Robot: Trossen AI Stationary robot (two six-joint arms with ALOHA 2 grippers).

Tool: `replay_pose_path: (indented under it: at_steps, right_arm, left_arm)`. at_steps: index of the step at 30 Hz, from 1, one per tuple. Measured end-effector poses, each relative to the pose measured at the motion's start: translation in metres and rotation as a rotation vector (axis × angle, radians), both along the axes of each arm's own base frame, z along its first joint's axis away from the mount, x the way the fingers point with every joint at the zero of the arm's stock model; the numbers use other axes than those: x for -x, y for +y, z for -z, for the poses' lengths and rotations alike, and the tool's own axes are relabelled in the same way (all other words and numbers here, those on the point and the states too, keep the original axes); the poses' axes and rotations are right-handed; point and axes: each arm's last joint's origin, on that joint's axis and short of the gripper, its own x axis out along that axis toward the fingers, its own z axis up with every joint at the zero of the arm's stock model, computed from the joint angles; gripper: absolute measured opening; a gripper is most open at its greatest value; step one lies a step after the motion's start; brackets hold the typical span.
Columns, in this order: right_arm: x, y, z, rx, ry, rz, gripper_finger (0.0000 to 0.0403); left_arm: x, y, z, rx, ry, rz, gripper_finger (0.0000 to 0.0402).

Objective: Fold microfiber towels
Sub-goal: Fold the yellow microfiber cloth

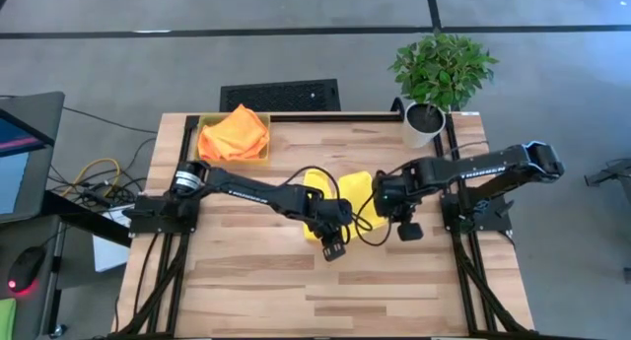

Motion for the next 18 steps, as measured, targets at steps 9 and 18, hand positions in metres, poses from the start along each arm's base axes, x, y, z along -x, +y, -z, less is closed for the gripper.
replay_pose_path:
  at_steps: [9, 18]
  right_arm:
    - [0.004, 0.005, 0.001, 0.095, 0.028, -0.012, 0.0008]
    - [0.003, -0.003, 0.001, 0.098, 0.031, 0.037, 0.0008]
  left_arm:
    - [0.005, -0.001, 0.004, -0.025, 0.051, 0.001, 0.0069]
    - [0.021, -0.026, 0.003, -0.1, 0.153, -0.134, 0.0109]
